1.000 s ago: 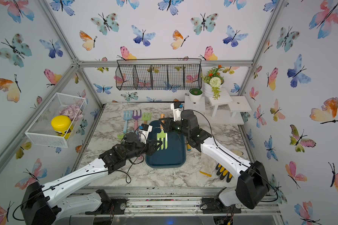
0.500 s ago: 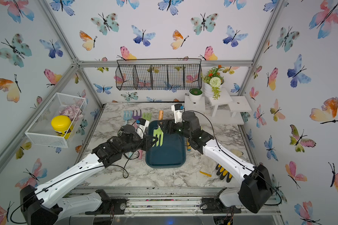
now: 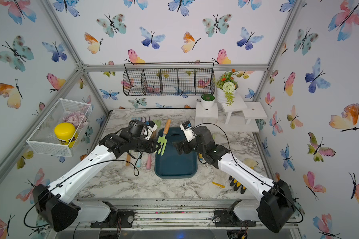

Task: Take the hand rake out of the storage box
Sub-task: Pick up the rake from the storage box.

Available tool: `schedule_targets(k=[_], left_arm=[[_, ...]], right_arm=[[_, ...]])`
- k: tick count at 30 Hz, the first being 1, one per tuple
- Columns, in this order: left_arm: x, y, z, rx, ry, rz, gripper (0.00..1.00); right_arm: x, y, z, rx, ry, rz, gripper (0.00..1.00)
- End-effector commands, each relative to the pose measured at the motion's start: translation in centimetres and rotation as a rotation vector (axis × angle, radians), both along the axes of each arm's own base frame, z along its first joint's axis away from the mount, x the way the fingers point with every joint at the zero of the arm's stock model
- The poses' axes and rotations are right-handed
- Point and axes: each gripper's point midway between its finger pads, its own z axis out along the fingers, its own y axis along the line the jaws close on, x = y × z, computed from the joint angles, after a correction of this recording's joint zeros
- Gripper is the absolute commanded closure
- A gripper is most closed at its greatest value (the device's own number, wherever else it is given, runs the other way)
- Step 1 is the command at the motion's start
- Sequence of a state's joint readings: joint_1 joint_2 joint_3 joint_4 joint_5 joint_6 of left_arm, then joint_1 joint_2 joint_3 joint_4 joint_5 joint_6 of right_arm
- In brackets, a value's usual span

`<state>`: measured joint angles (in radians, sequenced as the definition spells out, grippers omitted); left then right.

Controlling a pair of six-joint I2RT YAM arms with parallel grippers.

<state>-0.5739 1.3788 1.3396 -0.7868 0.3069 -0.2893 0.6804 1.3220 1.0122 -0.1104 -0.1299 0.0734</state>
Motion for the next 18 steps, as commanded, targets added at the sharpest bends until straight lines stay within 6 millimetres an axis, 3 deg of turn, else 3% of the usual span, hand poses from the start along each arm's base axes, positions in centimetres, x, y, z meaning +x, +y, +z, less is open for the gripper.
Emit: schedule_targets(k=[1, 10, 14, 18], left_arm=[[-1.9, 0.8, -1.4, 0.079, 0.113, -0.079, 1.00], [-2.5, 1.2, -1.7, 0.148, 0.199, -0.138, 1.00], [-2.6, 0.5, -1.2, 0.118, 0.217, -0.163, 1.00], [-2.5, 0.2, -1.7, 0.123, 0.238, -0.158, 1.00]], right_arm=[[1.0, -1.7, -2.1, -0.209, -0.076, -0.010, 0.02], [-0.2, -0.9, -0.9, -0.301, -0.302, 0.185, 0.01], [-1.2, 0.3, -1.6, -0.409, -0.406, 0.293, 0.15], [-2.0, 0.9, -1.0, -0.448, -0.549, 0.365, 0.29]])
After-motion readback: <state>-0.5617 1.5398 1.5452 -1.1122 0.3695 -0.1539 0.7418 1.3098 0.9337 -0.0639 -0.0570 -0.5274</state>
